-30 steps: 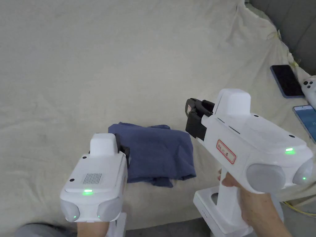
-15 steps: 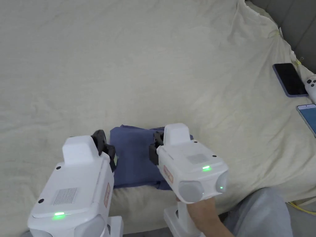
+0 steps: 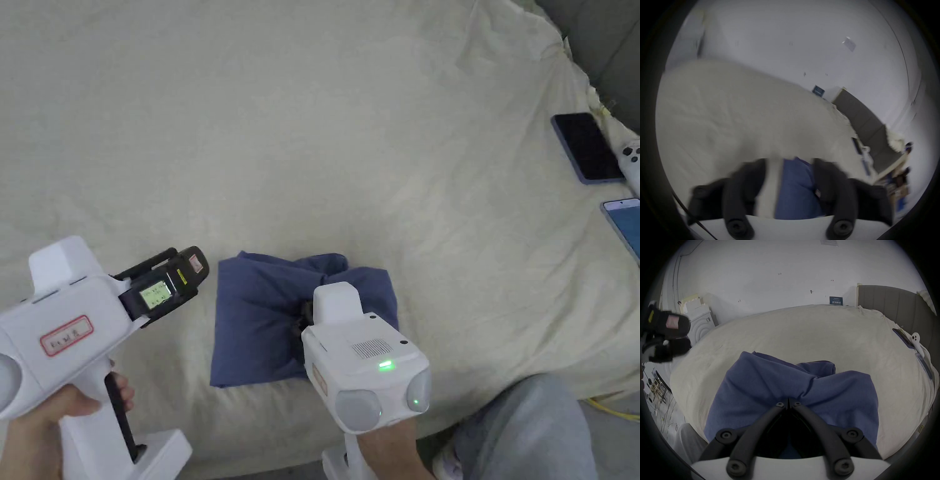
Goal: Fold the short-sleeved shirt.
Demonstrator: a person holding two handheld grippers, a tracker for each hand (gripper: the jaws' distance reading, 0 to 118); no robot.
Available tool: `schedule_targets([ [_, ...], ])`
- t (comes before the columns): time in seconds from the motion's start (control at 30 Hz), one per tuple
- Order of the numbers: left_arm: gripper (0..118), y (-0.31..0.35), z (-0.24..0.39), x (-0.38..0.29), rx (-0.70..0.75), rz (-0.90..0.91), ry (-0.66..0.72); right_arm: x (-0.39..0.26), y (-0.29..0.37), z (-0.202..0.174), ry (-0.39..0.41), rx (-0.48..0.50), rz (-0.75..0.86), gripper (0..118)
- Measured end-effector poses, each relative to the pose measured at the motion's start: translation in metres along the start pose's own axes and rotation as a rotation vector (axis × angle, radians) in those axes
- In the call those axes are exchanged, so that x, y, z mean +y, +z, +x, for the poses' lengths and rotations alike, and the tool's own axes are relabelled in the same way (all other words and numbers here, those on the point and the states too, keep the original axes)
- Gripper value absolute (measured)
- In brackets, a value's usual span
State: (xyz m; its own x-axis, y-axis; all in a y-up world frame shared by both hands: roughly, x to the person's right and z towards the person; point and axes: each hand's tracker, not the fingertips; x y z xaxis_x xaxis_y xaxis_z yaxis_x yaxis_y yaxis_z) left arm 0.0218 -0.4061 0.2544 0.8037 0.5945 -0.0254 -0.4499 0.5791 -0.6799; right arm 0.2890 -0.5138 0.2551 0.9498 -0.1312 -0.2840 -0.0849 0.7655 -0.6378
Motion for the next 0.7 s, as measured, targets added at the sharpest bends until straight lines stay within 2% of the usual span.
schedule_targets([
  [0.03,106,-0.007,-0.008,0.004,-0.038,-0.051,0.003,0.001,0.000,0.000,-0.002,0.001,-0.003,0],
  [0.07,118,-0.015,-0.017,0.007,-0.097,-0.094,0.005,0.001,0.000,0.001,-0.007,0.004,-0.007,0],
  [0.13,118,-0.027,-0.033,0.009,-0.195,-0.182,0.012,0.002,0.001,0.002,-0.014,0.009,-0.011,0],
  [0.2,118,-0.049,-0.058,0.008,-0.287,-0.328,0.111,0.003,0.001,0.004,-0.021,0.015,-0.017,0],
  [0.27,118,-0.067,-0.071,0.002,-0.311,-0.446,0.191,0.004,0.001,0.004,-0.023,0.018,-0.020,0],
  [0.33,118,-0.083,-0.078,-0.006,-0.303,-0.526,0.171,0.004,0.001,0.004,-0.025,0.019,-0.023,0],
  [0.37,118,-0.089,-0.078,-0.008,-0.298,-0.544,0.160,0.005,0.001,0.004,-0.027,0.020,-0.025,0],
  [0.47,118,-0.093,-0.080,-0.001,-0.426,-0.488,0.218,0.006,0.001,0.005,-0.037,0.025,-0.030,0],
  [0.53,118,-0.107,-0.080,-0.001,-0.417,-0.533,0.251,0.006,0.001,0.006,-0.048,0.027,-0.033,0],
  [0.6,118,-0.114,-0.076,-0.001,-0.478,-0.544,0.242,0.006,0.001,0.007,-0.051,0.030,-0.036,0],
  [0.7,108,-0.124,-0.064,-0.003,-0.504,-0.611,0.184,0.008,0.001,0.008,-0.061,0.035,-0.044,0],
])
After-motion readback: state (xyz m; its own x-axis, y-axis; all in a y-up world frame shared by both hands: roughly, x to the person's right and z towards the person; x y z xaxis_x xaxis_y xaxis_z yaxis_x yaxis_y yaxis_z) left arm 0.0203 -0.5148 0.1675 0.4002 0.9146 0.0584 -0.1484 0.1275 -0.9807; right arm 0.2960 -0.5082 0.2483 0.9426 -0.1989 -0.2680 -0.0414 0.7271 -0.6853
